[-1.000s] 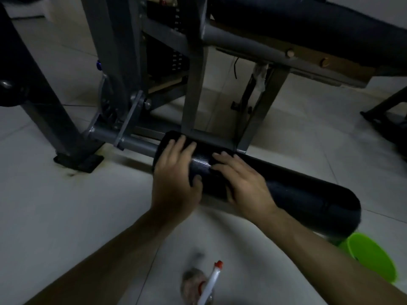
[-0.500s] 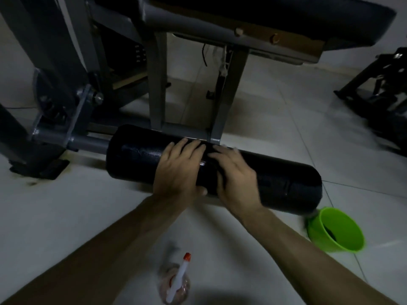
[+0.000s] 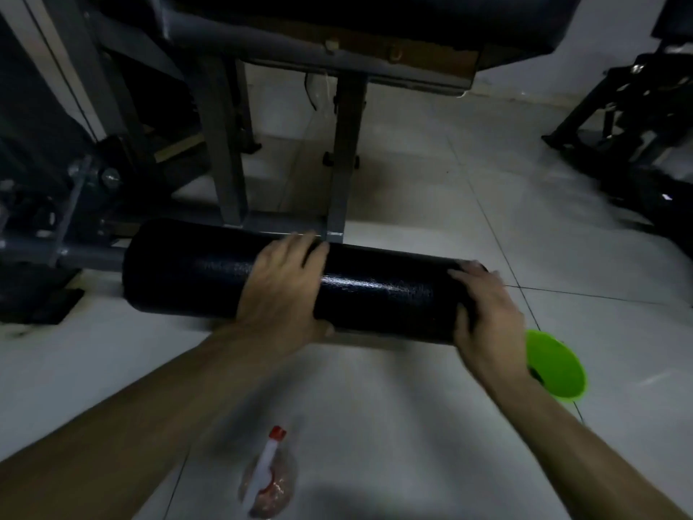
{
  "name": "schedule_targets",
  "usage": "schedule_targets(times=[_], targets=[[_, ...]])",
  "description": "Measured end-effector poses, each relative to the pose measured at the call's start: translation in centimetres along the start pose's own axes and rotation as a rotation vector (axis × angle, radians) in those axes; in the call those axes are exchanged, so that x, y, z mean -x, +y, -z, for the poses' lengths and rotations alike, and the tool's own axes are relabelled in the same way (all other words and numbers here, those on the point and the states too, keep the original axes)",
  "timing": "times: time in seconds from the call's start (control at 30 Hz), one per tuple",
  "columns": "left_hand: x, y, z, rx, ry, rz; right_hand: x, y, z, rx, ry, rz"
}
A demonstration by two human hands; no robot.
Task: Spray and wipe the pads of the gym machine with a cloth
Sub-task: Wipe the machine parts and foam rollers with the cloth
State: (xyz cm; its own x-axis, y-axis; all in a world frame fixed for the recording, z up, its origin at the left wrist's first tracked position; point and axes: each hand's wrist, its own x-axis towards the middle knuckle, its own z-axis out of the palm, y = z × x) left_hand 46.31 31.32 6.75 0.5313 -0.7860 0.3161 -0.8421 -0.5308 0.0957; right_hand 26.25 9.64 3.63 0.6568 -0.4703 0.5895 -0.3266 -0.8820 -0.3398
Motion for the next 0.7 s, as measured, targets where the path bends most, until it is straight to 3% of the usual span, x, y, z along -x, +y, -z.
schedule_targets(times=[0.13,0.27,0.43,0.53,0.7], targets=[[-1.9,5.9,-0.7,0.126,-0.025,-0.048,-1.5,-6.2,-3.7,-0.146,-0.098,0.112],[-1.4,7.2,-2.8,0.061,0.008,0.016,-1.1,-2.7,-1.7,-0.049,-0.166,0.219],[-1.3,6.6,-4.0,0.024,0.058,-0.004,1.7,3.8,1.8,-0.08,0.06,-0.015],[-1.8,6.3,-3.9,0.062,0.073,0.0,1.8,2.9,1.4,-0.145,0.164,-0.187],[-2.6,5.7,-3.9,0.099,0.093,-0.006,-2.0,1.8,0.3,-0.228,0.2,-0.279]])
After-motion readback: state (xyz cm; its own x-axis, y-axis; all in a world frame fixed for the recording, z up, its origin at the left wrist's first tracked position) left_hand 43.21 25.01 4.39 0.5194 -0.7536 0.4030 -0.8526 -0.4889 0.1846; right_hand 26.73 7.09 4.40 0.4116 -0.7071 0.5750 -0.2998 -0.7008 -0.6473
